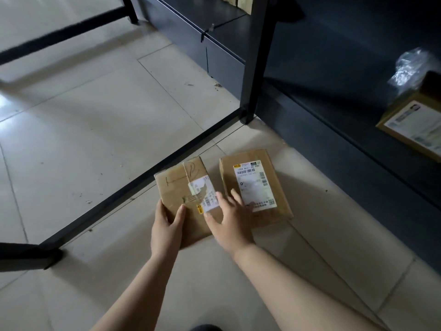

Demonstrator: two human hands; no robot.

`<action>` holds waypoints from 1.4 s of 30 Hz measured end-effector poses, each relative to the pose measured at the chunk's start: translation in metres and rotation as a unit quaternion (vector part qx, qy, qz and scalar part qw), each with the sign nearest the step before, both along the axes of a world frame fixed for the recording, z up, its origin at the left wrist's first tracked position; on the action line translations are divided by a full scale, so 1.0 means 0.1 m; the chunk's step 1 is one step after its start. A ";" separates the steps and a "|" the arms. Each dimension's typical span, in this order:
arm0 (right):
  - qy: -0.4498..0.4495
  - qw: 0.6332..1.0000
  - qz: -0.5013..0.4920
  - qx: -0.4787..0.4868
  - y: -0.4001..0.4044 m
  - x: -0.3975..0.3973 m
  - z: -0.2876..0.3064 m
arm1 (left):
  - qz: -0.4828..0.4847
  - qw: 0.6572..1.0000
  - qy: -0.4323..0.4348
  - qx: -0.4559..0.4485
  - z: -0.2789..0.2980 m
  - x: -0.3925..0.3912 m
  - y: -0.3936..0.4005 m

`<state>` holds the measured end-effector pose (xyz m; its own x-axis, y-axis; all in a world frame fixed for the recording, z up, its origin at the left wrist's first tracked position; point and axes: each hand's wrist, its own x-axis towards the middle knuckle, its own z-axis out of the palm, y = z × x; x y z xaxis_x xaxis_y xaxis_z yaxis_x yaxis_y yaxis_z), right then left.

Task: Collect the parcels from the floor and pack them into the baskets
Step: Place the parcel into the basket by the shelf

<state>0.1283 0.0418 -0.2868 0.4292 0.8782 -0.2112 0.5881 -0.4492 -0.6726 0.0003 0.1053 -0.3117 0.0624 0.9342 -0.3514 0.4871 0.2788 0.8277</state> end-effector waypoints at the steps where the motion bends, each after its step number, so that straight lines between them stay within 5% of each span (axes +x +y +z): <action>1: 0.050 0.997 -0.038 0.040 0.03 0.03 0.12 | 0.003 1.000 -0.014 0.018 0.12 0.03 0.01; 3: 0.127 0.981 -0.110 0.100 0.06 0.17 0.37 | -0.002 0.998 -0.049 0.038 0.38 0.16 0.04; 9: 0.143 0.955 -0.189 0.179 -0.18 0.89 0.69 | -0.084 0.989 -0.123 -0.019 0.75 0.80 0.00; 13: 0.216 0.933 -0.256 0.134 -0.36 1.31 0.50 | -0.090 0.983 -0.132 -0.090 0.55 0.85 -0.12; 17: 0.367 0.863 -0.348 0.018 -0.44 1.60 0.26 | -0.074 0.962 -0.131 -0.229 0.27 0.80 -0.24; 21: 0.440 0.845 -0.291 -0.090 -0.42 1.49 0.10 | -0.114 0.924 -0.145 -0.335 0.20 0.92 -0.34; 25: 0.465 0.832 -0.291 -0.086 -0.41 1.37 0.37 | -0.084 0.928 -0.135 -0.338 0.58 0.85 -0.31; 30: 0.470 0.833 -0.284 -0.063 -0.55 1.14 1.54 | -0.050 0.932 -0.119 -0.338 1.85 0.60 -0.34; 42: 0.437 0.848 -0.298 -0.017 -1.58 0.83 6.08 | -0.057 0.932 -0.152 -0.323 6.22 0.30 -1.33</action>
